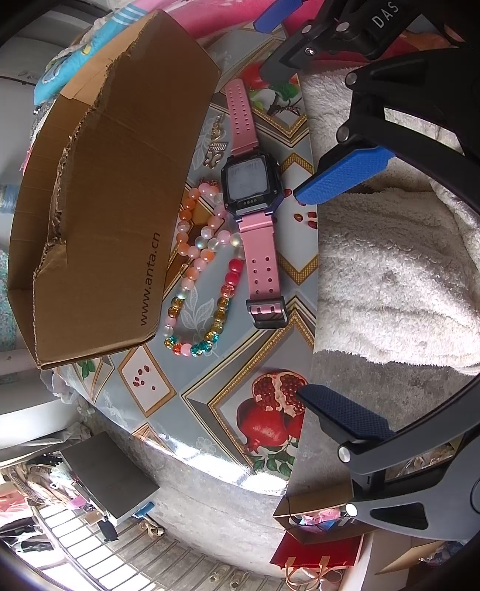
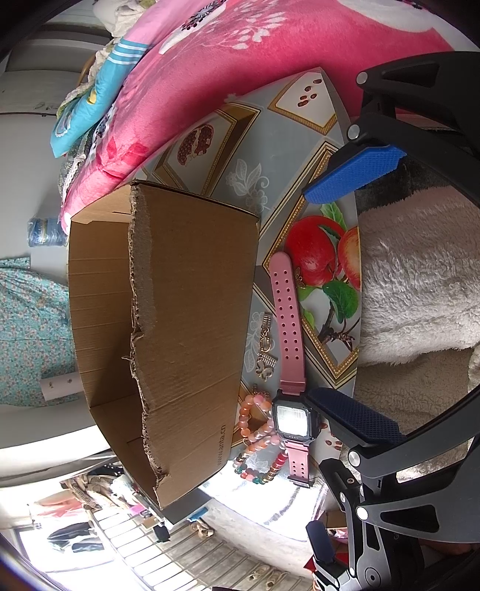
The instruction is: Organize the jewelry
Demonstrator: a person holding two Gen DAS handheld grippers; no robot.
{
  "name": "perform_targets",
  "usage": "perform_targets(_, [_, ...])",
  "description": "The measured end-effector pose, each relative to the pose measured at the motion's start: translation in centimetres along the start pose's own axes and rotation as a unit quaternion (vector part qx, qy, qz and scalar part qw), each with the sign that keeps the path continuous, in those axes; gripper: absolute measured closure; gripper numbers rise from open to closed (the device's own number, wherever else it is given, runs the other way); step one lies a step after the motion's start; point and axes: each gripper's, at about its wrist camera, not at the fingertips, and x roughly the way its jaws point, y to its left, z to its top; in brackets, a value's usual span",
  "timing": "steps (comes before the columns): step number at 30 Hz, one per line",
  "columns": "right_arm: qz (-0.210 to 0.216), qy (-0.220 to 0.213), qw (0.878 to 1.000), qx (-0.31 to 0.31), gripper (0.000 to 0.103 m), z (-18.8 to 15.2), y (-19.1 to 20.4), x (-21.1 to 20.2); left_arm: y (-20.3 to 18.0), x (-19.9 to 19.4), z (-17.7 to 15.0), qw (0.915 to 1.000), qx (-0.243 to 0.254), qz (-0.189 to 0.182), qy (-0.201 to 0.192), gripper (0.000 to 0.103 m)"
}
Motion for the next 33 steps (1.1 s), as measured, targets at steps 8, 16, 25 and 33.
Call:
perform_targets(8, [0.002, -0.002, 1.000, 0.000, 0.006, 0.2, 0.1, 0.1, 0.2, 0.2, 0.1, 1.0000, 0.000, 0.004, 0.001, 0.009])
perform_targets(16, [0.003, -0.002, 1.000, 0.000, 0.005, 0.2, 0.2, 0.2, 0.3, 0.4, 0.2, 1.0000, 0.002, 0.008, 0.001, 0.009])
perform_targets(25, [0.056, -0.035, 0.997, -0.047, 0.006, 0.3, 0.6, -0.7, 2.7, 0.8, -0.2, 0.9996, 0.004, 0.004, -0.026, 0.009])
perform_targets(33, [0.174, -0.027, 0.971, -0.159, 0.016, 1.2, 4.4, 0.9, 5.9, 0.7, -0.6, 0.9931, 0.008, -0.067, -0.096, 0.009])
